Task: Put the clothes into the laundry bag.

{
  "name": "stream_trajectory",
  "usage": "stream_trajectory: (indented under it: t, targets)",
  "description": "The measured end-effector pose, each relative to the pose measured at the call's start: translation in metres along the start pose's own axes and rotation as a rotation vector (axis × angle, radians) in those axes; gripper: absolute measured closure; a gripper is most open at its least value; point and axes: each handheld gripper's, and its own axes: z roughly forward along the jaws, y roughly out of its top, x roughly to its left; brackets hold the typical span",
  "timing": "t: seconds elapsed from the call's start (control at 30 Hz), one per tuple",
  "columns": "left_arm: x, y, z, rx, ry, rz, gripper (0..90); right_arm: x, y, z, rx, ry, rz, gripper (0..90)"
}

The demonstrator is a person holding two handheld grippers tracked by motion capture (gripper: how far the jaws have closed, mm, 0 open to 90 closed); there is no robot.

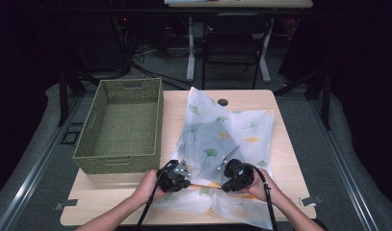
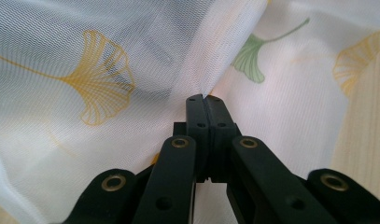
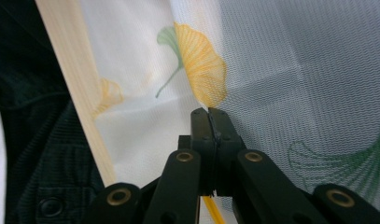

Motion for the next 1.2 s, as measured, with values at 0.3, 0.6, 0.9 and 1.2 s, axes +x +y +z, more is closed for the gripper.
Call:
stream_trajectory:
  t: [0.3,0.6,0.9,1.2]
  targets:
    - [0.002,0.003,-0.008,-0.04,-0.002,-0.025,73.8,-0.003,0.0,-0.006,-0.032,0.03,-0.014,70.8]
    - [0.006,0.007,-0.043,-0.14,0.035,-0.087,38.1,-0.004,0.001,-0.041,-0.184,0.052,-0.009,32.4]
    - [-0.002,-0.005,-0.089,-0.23,0.163,-0.141,15.5,-0.006,-0.011,-0.068,-0.29,-0.059,0.065,12.0]
    - [-0.005,-0.05,-0.144,-0.308,0.31,-0.25,12.4,-0.004,-0.045,-0.097,-0.403,-0.197,0.153,0.0]
